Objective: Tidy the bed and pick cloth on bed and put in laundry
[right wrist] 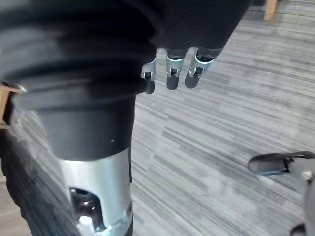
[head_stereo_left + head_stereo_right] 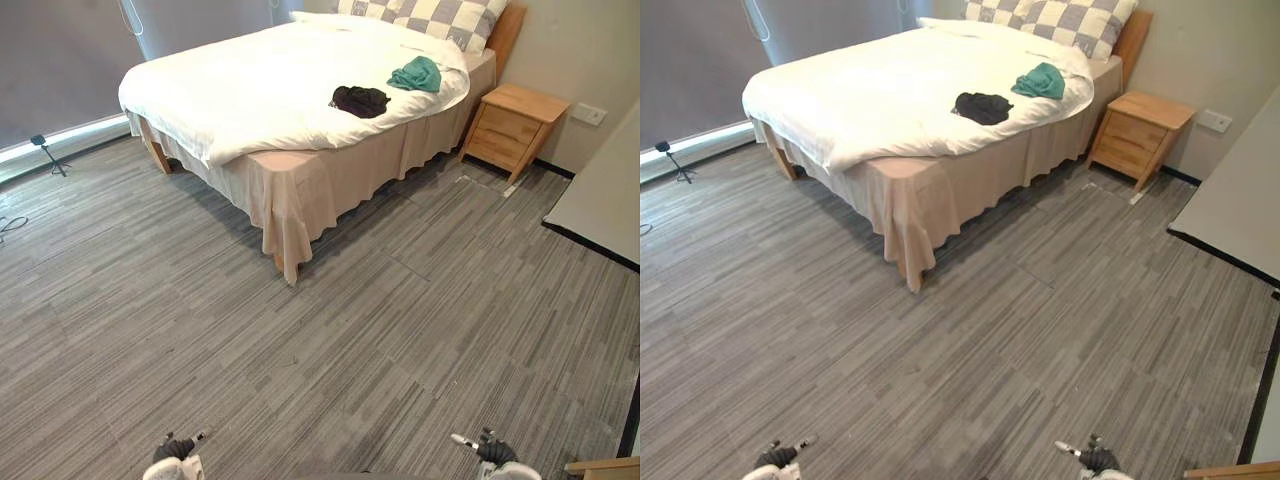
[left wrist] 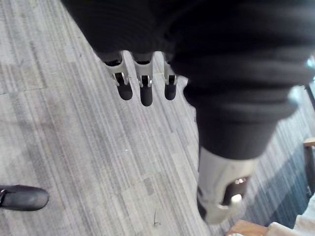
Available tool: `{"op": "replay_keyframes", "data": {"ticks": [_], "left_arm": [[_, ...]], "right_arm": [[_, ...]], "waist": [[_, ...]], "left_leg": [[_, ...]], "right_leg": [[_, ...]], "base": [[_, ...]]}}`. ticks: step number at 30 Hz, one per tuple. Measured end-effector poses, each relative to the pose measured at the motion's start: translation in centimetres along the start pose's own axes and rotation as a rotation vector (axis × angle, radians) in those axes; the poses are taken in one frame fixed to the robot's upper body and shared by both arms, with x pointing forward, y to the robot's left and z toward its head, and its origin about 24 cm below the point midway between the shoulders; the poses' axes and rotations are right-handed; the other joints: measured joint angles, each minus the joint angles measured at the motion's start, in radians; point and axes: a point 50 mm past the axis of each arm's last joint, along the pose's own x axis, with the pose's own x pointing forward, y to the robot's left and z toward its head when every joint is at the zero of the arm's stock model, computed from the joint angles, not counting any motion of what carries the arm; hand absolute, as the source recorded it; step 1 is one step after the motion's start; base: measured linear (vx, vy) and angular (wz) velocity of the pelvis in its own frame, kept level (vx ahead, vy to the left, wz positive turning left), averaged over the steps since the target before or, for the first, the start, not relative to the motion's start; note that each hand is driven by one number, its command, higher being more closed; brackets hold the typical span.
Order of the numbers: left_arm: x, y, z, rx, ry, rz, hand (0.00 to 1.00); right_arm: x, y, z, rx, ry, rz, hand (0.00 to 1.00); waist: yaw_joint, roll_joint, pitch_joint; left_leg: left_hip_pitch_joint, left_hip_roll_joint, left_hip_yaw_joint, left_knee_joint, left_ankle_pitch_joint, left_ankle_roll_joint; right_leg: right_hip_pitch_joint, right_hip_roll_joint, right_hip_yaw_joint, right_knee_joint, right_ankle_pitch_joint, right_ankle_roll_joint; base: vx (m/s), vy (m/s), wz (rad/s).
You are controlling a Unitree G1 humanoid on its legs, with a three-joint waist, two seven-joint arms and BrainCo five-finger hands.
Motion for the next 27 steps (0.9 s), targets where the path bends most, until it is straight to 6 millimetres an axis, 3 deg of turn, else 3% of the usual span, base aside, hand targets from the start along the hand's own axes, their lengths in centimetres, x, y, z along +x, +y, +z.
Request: {"op": "replay_keyframes", "data": {"ticks": [5, 20, 27], "left_arm": [[0.0, 0.0, 0.0, -0.007, 0.000, -0.016, 0.00], [-0.1, 0.0, -0.1, -0.018, -0.013, -0.035, 0.00], [-0.6, -0.6, -1.8, -0.017, 0.023, -0.055, 0.00]], "right_arm": [[0.0, 0.2, 0.2, -0.001, -0.007, 0.033, 0.00], [0.3, 0.3, 1.2, -0.039, -0.036, 0.050, 0.00], [0.2, 0.4, 1.0, -0.084, -0.024, 0.054, 0.00]], "waist": [[-0.005, -0.002, 0.004], [-0.008, -0.002, 0.004], [-0.007, 0.000, 0.005]], "left_leg": [[0.005, 0.006, 0.004, 0.000, -0.001, -0.002], [0.008, 0.010, 0.014, 0.000, -0.002, -0.003], [0.019, 0.011, 0.036, 0.000, -0.003, -0.002]], "right_leg": [[0.012, 0.004, -0.020, -0.006, -0.009, 0.014], [0.013, 0.008, -0.020, -0.006, -0.006, 0.009], [0.019, 0.015, 0.010, -0.024, 0.013, -0.004]], "base": [[0.01, -0.027, 0.05], [-0.03, -0.013, -0.01], [-0.03, -0.017, -0.13]]}}
